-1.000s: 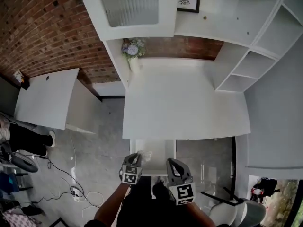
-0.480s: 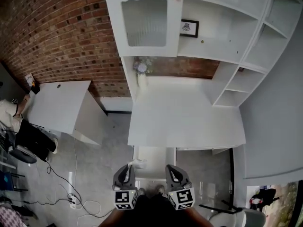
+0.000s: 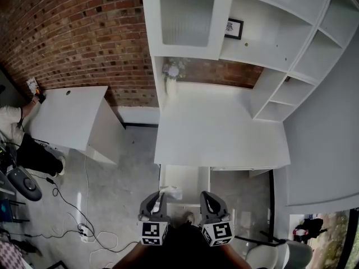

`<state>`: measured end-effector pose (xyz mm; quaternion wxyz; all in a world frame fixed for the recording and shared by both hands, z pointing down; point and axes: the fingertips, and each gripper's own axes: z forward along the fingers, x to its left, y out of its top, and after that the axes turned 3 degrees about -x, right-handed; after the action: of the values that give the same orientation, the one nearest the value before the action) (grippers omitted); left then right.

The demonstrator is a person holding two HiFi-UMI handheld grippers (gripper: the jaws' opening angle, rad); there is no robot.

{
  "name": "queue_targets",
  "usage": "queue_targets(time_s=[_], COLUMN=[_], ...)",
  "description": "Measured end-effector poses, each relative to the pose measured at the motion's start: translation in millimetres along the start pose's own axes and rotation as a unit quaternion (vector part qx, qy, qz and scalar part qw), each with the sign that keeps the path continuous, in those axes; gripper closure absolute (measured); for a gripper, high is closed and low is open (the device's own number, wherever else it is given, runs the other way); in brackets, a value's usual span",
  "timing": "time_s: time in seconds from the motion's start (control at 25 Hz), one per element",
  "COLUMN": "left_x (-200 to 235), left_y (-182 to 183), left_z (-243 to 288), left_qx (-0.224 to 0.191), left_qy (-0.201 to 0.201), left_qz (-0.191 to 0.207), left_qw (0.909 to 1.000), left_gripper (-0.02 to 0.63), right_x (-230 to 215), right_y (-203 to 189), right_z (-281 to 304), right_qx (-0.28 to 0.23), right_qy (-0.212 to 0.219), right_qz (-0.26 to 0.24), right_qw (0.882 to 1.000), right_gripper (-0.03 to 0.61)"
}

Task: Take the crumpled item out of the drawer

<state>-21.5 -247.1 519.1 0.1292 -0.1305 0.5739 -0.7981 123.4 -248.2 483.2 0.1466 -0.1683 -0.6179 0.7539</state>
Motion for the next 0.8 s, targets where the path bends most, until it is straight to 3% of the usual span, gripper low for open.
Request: queue_targets(time_s=[0.28, 0.8], left_x=[-0.3, 2.8], left_y=[-1.9, -2.0], left_z=[3.6, 3.9], left_qx=[0.001, 0.002], left_qy=[-0.021, -0.024], left_qz=[-0.002, -0.006], left_qw=[0.9998, 0.9997], left_gripper=[0.552, 0.552], right_x=[6.1, 12.0], right_y=[2.7, 6.1], right_z=[5.3, 7.6], right_qx=[-0.001, -0.003], right_qy=[-0.01, -0.01], right_qz=[-0.003, -0.007], right_qw=[1.0, 1.0], right_gripper=[0.565, 0.565])
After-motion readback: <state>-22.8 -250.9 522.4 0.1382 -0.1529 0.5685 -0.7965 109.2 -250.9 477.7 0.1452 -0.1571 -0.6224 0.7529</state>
